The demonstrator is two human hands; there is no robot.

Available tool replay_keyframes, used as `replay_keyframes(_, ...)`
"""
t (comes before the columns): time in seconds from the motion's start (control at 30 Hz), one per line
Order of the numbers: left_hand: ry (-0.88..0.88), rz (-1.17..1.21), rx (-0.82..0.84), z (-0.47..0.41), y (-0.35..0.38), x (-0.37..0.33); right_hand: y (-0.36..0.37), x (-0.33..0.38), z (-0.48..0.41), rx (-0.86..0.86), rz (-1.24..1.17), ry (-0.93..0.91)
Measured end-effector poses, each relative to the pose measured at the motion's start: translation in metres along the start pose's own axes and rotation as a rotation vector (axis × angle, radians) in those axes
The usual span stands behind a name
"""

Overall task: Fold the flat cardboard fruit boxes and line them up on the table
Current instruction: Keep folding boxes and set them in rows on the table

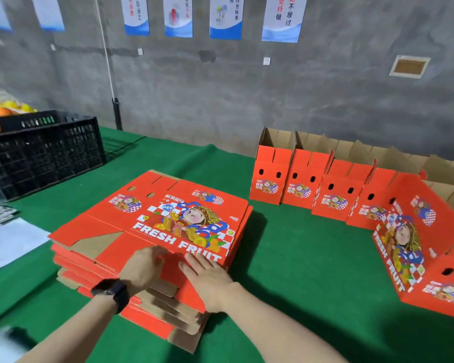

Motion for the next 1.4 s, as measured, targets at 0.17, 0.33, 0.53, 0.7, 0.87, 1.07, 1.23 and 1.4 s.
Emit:
replay_keyframes(0.17,0.099,-0.063,0.025,0.0,0.01,-0.017,-0.004,-0.013,0.026,0.077,-0.108,-0.06)
replay_keyframes(0.33,0.204,0.041,-0.085,0.0,-0.008,-0.053,-0.031,-0.06,0.066,-0.203,-0.428,0.08)
replay_keyframes(0.53,0.48,0.158,-0.427,0.02,-0.054,-0.123,-0.075,-0.145,0.139,-0.612,-0.83,0.328)
replay_keyframes(0.7,0.725,0.198,-0.455,0.045,-0.063,-0.197,-0.112,-0.196,0.209,-0.909,-0.958,0.479)
replay_keyframes(0.87,0.712,0.209,-0.447,0.044,-0.063,-0.245,-0.13,-0.235,0.275,-1.265,-1.066,0.533)
replay_keyframes(1.07,0.601,0.325,-0.451,0.028,-0.055,-0.281,-0.116,-0.285,0.342,-1.537,-1.211,0.655)
replay_keyframes(1.23,0.513,0.389,-0.413,0.01,-0.055,-0.307,-0.098,-0.312,0.394,-1.61,-1.337,0.645)
replay_keyframes(1.4,0.602,0.567,-0.275,0.037,-0.044,-0.376,-0.09,-0.291,0.412,-1.661,-1.225,0.676)
Point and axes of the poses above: each hand's wrist, its own z-axis away from the middle knuckle, its own y-axis out of the palm, x = y × z, the point moved 6 cm from there along -z, towards the middle knuckle, and after that the axes turned 1 degree about x, right-handed, at the moved point
